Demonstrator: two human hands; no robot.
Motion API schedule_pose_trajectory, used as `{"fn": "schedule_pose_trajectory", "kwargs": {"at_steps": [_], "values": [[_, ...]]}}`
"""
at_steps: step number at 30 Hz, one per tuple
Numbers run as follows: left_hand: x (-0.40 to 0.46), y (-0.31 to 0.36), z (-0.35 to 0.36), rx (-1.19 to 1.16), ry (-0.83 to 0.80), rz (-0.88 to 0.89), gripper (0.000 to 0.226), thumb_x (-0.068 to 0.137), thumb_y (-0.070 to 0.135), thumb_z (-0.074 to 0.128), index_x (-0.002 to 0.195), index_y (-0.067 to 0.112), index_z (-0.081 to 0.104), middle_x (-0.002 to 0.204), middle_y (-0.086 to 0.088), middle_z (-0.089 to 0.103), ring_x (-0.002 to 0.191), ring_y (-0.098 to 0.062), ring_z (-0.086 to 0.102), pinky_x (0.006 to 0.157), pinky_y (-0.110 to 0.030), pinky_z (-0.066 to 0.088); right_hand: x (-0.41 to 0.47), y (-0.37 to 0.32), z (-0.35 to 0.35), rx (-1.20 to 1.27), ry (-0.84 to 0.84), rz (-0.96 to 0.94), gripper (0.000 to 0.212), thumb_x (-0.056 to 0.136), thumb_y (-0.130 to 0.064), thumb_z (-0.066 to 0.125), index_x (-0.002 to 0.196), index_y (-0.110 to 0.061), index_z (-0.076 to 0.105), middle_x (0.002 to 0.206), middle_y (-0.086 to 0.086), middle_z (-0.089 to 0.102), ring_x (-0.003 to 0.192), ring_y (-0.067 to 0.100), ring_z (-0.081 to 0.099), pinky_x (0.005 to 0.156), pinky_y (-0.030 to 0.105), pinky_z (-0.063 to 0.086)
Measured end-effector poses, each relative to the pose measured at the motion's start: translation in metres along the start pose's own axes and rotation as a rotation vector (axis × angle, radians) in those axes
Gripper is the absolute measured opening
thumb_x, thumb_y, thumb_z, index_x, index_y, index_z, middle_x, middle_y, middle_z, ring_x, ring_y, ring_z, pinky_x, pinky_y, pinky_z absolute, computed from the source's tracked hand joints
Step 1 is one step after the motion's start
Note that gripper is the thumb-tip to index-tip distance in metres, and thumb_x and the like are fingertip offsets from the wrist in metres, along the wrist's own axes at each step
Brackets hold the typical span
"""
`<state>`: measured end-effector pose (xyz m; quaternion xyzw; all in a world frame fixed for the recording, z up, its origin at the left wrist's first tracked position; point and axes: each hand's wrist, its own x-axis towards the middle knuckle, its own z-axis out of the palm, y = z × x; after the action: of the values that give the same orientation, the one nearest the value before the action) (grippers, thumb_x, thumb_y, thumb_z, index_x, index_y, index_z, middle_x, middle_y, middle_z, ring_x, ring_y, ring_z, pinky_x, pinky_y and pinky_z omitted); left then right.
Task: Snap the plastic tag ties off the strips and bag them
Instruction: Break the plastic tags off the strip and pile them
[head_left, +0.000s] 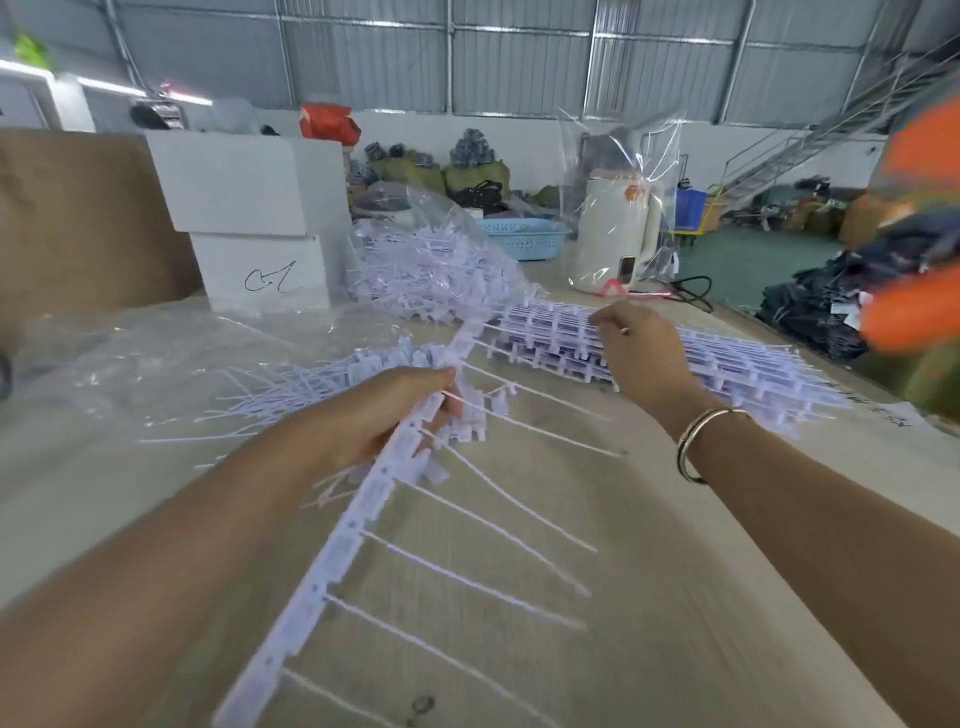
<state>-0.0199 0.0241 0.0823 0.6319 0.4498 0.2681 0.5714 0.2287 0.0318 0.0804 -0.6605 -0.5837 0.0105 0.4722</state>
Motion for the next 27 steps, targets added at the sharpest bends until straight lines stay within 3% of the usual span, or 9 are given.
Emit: {"fn": "schedule_pose_trajectory", "kwargs": {"at_steps": [2,4,6,8,12,14,18,22,27], "values": [[-0.006,-0.003,-0.017,0.122,-0.076,0.036,0.038,0.097,0.031,0.043,0.066,0.015,0.058,0.064,0.001,0.053,0.056,-0.012,0.048,0.052,-0.022,0.038,-0.004,-0.010,0.002,0.084,-0.053,0.031,0.023,0.095,-0.016,0.044,0.105,-0.016,0.065,0.087,-0.008,0.055,0.063,0.005,0.047,0.055,0.018,0.035],[-0.009,-0.006,-0.029,0.202,-0.172,0.045,0.036,0.092,0.033,0.046,0.062,0.017,0.058,0.061,0.003,0.050,0.057,-0.014,0.043,0.057,-0.026,0.032,-0.011,-0.018,0.003,0.144,-0.165,0.097,0.022,0.096,-0.027,0.045,0.109,-0.021,0.062,0.086,-0.009,0.057,0.070,0.009,0.051,0.062,0.019,0.038],[-0.012,-0.008,-0.036,0.241,-0.296,0.026,0.033,0.088,0.034,0.049,0.060,0.019,0.059,0.056,0.005,0.045,0.052,-0.014,0.036,0.055,-0.027,0.027,-0.019,-0.027,0.002,0.126,-0.325,0.158,0.028,0.098,-0.033,0.042,0.114,-0.019,0.061,0.098,-0.003,0.056,0.086,0.015,0.051,0.071,0.025,0.036],[-0.012,-0.010,-0.038,0.290,-0.358,0.015,0.035,0.090,0.029,0.052,0.056,0.023,0.059,0.054,0.004,0.040,0.050,-0.014,0.032,0.055,-0.027,0.027,-0.030,-0.032,0.003,0.107,-0.526,0.218,0.033,0.099,-0.034,0.038,0.112,-0.011,0.058,0.102,0.007,0.057,0.086,0.017,0.050,0.066,0.028,0.037],[-0.004,-0.019,-0.035,0.549,-0.096,-0.177,0.029,0.091,0.024,0.055,0.063,0.016,0.054,0.053,-0.002,0.050,0.039,-0.014,0.049,0.048,-0.024,0.042,-0.059,-0.030,0.015,0.470,-0.561,0.359,0.016,0.097,-0.022,0.047,0.100,-0.012,0.059,0.069,0.005,0.063,0.054,0.015,0.052,0.055,0.024,0.042],[-0.007,-0.019,-0.036,0.730,-0.122,-0.165,0.027,0.087,0.035,0.056,0.065,0.019,0.053,0.056,-0.001,0.054,0.040,-0.013,0.056,0.046,-0.020,0.043,-0.066,-0.025,0.019,0.670,-0.491,0.401,0.009,0.093,-0.010,0.051,0.086,-0.011,0.056,0.050,0.003,0.055,0.042,0.013,0.046,0.045,0.022,0.038],[-0.021,-0.009,-0.035,1.022,-0.111,0.010,0.020,0.080,0.042,0.050,0.080,0.022,0.053,0.076,0.008,0.056,0.067,-0.008,0.051,0.061,-0.022,0.037,-0.078,-0.018,0.027,0.851,-0.489,0.454,0.010,0.088,-0.004,0.054,0.079,-0.007,0.056,0.045,0.005,0.049,0.037,0.015,0.043,0.037,0.019,0.034],[-0.026,-0.015,0.005,1.006,0.086,0.225,0.025,0.085,0.040,0.055,0.106,0.030,0.048,0.103,0.011,0.056,0.091,-0.012,0.055,0.078,-0.033,0.046,-0.092,-0.015,0.040,0.935,-0.409,0.433,0.013,0.084,-0.004,0.055,0.072,-0.006,0.058,0.042,0.005,0.046,0.037,0.014,0.040,0.036,0.020,0.032],[-0.021,-0.039,0.043,1.001,0.276,0.492,0.027,0.083,0.043,0.058,0.100,0.026,0.045,0.092,0.013,0.053,0.081,-0.013,0.053,0.063,-0.030,0.039,-0.102,-0.021,0.048,0.919,-0.526,0.302,0.031,0.085,-0.005,0.052,0.057,-0.019,0.059,0.044,0.006,0.047,0.041,0.014,0.042,0.040,0.021,0.035]]}}
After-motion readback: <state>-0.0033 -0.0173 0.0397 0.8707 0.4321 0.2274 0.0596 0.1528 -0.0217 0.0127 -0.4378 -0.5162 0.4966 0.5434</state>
